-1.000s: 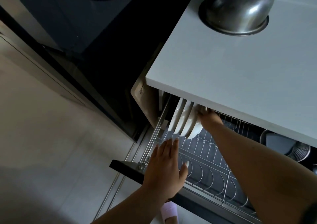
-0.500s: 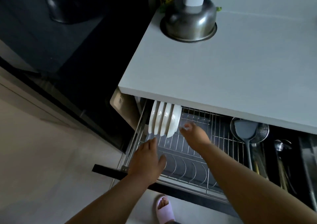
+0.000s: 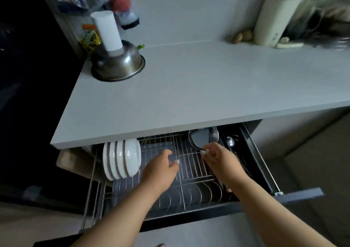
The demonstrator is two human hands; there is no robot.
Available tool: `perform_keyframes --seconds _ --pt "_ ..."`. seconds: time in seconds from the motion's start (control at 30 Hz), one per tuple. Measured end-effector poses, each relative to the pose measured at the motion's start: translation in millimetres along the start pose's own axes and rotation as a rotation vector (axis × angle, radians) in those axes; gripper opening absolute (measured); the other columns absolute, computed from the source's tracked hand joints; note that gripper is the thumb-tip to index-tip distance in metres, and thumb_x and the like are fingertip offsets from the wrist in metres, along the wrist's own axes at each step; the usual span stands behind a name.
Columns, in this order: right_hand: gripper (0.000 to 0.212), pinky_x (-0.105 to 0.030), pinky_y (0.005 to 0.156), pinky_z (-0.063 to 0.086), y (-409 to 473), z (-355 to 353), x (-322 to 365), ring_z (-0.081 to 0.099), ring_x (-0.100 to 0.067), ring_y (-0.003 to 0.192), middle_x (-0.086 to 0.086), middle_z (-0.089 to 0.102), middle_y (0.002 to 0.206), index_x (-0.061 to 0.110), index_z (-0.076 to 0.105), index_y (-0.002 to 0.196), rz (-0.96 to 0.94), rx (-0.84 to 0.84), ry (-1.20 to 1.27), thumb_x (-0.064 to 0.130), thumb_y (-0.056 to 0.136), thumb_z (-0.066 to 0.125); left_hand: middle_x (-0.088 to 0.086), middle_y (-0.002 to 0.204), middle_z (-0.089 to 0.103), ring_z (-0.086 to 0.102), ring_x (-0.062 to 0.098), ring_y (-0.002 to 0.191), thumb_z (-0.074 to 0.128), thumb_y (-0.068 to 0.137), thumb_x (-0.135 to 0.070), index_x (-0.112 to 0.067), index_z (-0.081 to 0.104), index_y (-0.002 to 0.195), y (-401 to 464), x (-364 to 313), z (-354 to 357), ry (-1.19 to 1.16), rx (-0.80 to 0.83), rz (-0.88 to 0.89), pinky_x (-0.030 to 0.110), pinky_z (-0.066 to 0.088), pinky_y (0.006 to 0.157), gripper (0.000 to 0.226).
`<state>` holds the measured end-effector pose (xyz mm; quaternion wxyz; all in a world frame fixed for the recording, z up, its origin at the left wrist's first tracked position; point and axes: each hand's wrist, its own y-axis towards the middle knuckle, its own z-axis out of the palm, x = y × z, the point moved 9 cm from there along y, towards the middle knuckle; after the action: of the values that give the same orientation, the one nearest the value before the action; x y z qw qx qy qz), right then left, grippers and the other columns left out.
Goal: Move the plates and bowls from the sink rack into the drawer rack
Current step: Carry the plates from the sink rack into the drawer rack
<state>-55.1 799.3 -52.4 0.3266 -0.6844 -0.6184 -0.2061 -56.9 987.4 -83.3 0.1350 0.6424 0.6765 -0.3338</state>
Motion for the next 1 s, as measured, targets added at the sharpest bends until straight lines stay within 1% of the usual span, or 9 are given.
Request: perform_keyframes --seconds 0.07,0.13,0.2,0.33,0.43,0.63,0.8,0.9,1.0 --pt "0.028 -0.034 0.068 0.053 -12.7 -40.8 -23.7 0.066 -0.019 0.077 0.0 0.069 0.088 0.02 0.06 0.116 0.036 -0.085 0.018 0.037 0.094 0.053 -0.005 0.09 0.063 0.061 0.01 0.078 0.049 0.097 -0.04 -0.024 0.046 0.132 0.3 -37.0 16.4 -0.006 0.018 0.052 0.027 0.05 0.069 0.039" --pt "0.031 -0.03 0.066 0.05 -25.7 -80.9 -50.0 0.063 -0.014 0.075 0.004 0.065 0.086 0.02 0.059 0.118 0.066 -0.161 -0.001 0.038 0.094 0.053 -0.005 0.089 0.064 0.061 0.009 0.077 0.05 0.097 -0.038 -0.022 0.049 0.13 -0.8 -76.1 33.6 -0.014 0.028 0.103 0.024 0.049 0.067 0.036" --pt "0.032 -0.025 0.065 0.049 -38.9 -118.4 -79.9 0.061 -0.012 0.078 0.007 0.062 0.089 0.021 0.057 0.119 0.095 -0.224 -0.008 0.04 0.094 0.052 -0.007 0.087 0.063 0.061 0.008 0.075 0.049 0.097 -0.037 -0.023 0.05 0.128 -2.4 -117.7 52.9 -0.01 0.037 0.155 0.025 0.05 0.067 0.034" --pt "0.033 -0.024 0.071 0.045 -63.7 -187.2 -147.1 0.058 -0.01 0.084 0.008 0.062 0.096 0.025 0.058 0.118 0.16 -0.344 -0.013 0.044 0.092 0.052 -0.013 0.083 0.063 0.058 0.003 0.08 0.048 0.097 -0.037 -0.025 0.051 0.127 -8.7 -203.0 98.2 0.032 0.05 0.263 0.029 0.049 0.077 0.032" --pt "0.033 -0.027 0.076 0.049 -85.1 -234.7 -196.7 0.06 -0.01 0.085 0.009 0.064 0.094 0.025 0.06 0.115 0.197 -0.42 0.013 0.046 0.091 0.053 -0.012 0.082 0.065 0.06 0.006 0.083 0.051 0.095 -0.038 -0.027 0.053 0.124 -14.8 -260.6 141.8 0.042 0.082 0.307 0.03 0.05 0.08 0.031" --pt "0.029 -0.024 0.075 0.044 -131.1 -320.9 -284.9 0.059 -0.012 0.089 0.007 0.064 0.097 0.025 0.061 0.112 0.274 -0.517 0.012 0.044 0.092 0.053 -0.014 0.085 0.066 0.062 0.011 0.089 0.052 0.094 -0.037 -0.026 0.053 0.124 -32.6 -365.2 236.4 0.083 0.166 0.421 0.028 0.048 0.084 0.032" --pt "0.026 -0.028 0.079 0.047 -172.5 -378.9 -338.9 0.059 -0.012 0.094 0.009 0.065 0.1 0.026 0.062 0.108 0.357 -0.603 0.029 0.044 0.093 0.051 -0.014 0.085 0.064 0.06 0.013 0.091 0.052 0.094 -0.037 -0.028 0.053 0.123 -51.1 -437.7 294.6 0.125 0.237 0.516 0.03 0.05 0.084 0.031" --pt "0.027 -0.027 0.08 0.048 -191.2 -399.4 -362.6 0.059 -0.009 0.093 0.012 0.065 0.1 0.028 0.062 0.108 0.407 -0.645 0.067 0.046 0.093 0.05 -0.013 0.084 0.063 0.059 0.013 0.091 0.051 0.095 -0.035 -0.026 0.053 0.123 -56.8 -473.5 314.1 0.137 0.272 0.587 0.028 0.05 0.081 0.03" --pt "0.026 -0.025 0.079 0.047 -202.8 -412.4 -382.7 0.059 -0.007 0.091 0.014 0.063 0.097 0.029 0.062 0.107 0.451 -0.666 0.081 0.047 0.093 0.049 -0.014 0.082 0.061 0.059 0.011 0.089 0.051 0.095 -0.035 -0.026 0.053 0.123 -52.8 -498.4 333.0 0.149 0.302 0.607 0.03 0.051 0.082 0.03"
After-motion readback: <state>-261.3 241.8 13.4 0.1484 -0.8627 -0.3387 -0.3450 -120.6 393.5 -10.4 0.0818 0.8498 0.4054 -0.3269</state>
